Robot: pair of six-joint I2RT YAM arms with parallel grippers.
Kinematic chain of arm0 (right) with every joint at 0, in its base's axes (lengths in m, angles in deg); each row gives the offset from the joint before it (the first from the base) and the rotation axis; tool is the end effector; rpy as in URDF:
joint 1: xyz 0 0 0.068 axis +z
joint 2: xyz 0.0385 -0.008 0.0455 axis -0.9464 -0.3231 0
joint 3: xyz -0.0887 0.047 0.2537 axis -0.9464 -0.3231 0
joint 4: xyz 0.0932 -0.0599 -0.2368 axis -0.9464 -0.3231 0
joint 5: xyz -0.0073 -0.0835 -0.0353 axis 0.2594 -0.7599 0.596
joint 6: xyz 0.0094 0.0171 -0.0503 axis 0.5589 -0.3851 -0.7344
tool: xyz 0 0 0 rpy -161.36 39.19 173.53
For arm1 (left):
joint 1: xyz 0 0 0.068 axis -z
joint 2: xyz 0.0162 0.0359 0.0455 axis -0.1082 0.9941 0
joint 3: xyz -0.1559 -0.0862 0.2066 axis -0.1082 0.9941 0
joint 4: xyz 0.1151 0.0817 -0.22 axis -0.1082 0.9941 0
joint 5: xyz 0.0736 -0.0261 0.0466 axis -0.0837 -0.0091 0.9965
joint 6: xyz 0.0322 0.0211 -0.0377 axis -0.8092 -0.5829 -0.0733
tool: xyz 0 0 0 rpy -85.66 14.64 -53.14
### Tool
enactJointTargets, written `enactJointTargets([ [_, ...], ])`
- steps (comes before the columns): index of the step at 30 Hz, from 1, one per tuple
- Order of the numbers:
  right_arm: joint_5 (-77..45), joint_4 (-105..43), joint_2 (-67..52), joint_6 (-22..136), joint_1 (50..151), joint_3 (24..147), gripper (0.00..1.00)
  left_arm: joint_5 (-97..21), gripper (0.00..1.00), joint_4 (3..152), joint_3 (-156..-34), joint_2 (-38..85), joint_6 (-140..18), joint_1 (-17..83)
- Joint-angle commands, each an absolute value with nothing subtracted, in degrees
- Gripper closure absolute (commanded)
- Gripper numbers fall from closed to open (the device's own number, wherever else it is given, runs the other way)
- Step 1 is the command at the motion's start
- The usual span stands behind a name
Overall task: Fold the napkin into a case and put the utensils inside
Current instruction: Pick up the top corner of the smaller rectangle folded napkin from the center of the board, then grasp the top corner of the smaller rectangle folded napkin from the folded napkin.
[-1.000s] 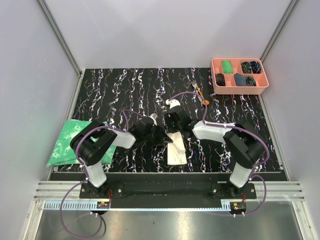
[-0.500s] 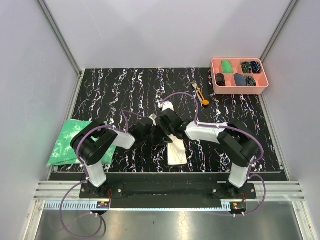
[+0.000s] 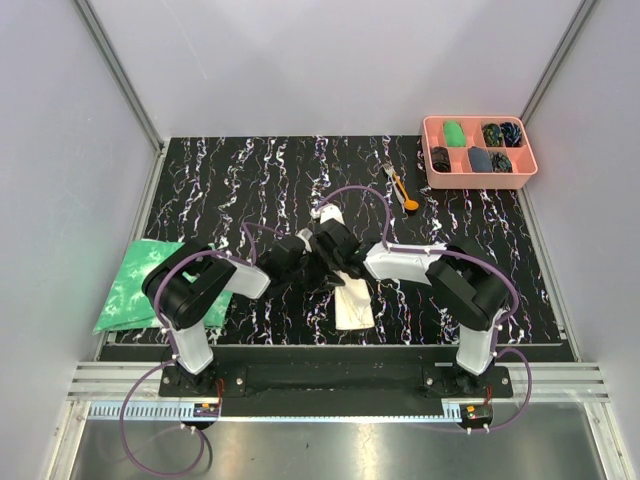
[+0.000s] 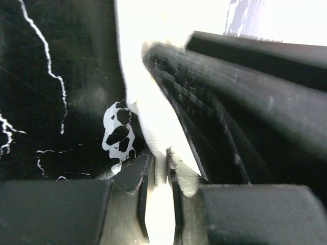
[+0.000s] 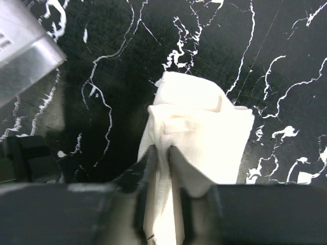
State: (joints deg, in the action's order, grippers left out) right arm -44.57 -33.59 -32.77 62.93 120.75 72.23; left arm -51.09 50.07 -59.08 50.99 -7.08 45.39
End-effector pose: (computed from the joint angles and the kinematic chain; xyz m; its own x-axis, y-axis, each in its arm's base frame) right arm 0.2596 0.2857 0.1595 -0.5909 -0.3713 -0.7162 -0.4365 0.8938 -0.1033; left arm 0.2362 -0.2095 0.1061 -0.9352 -0.3322 -0.1228 -0.0939 0.5670 -0.8183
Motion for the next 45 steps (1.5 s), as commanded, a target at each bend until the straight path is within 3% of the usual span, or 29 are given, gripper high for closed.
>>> enactJointTargets([
  [1,-47.85,-34.08,-32.96,61.86,121.69,74.39,0.88,-52.32,0.80,46.28,-58.32,50.71,-7.20,45.32],
  [5,-48.39,-34.16,-30.67,61.78,121.60,73.25,0.94,-49.69,0.65,48.55,-56.04,47.29,-9.83,44.80],
  [6,-48.12,-34.16,-29.62,61.77,121.60,72.99,1.00,-48.38,0.54,48.91,-55.42,45.10,-10.45,44.53],
  [8,-47.07,-34.16,-28.65,62.12,121.60,72.20,1.00,-46.62,0.48,51.10,-53.84,42.46,-12.21,43.83],
  [12,-45.84,-34.08,-26.63,63.88,121.60,70.88,1.00,-38.99,0.49,56.81,-52.60,33.23,-16.94,42.34],
  [18,-43.64,-33.29,-24.61,65.29,121.25,69.21,1.00,-32.45,0.62,63.59,-55.15,27.77,-21.44,38.21],
  [23,-40.57,-32.76,-24.60,67.13,120.20,67.71,1.00,-36.05,0.61,65.51,-64.69,36.00,-28.89,36.71],
  [26,-39.77,-32.84,-23.38,69.68,118.88,66.22,1.00,-39.48,0.65,67.98,-69.81,41.89,-32.94,36.71],
  [30,-38.36,-32.93,-21.00,73.10,117.03,64.38,1.00,-42.47,0.65,65.18,-71.23,46.04,-35.93,37.32],
  [35,-37.31,-33.99,-18.19,73.82,115.89,63.14,1.00,-40.37,0.62,66.49,-73.17,47.98,-39.19,39.87],
  [40,-36.43,-34.69,-17.05,74.43,115.36,62.27,1.00,-34.92,0.66,68.60,-75.36,47.54,-42.71,43.29],
  [45,-35.64,-34.78,-16.96,74.69,114.83,61.91,1.00,-31.23,0.61,70.36,-77.21,48.24,-44.90,45.58],
])
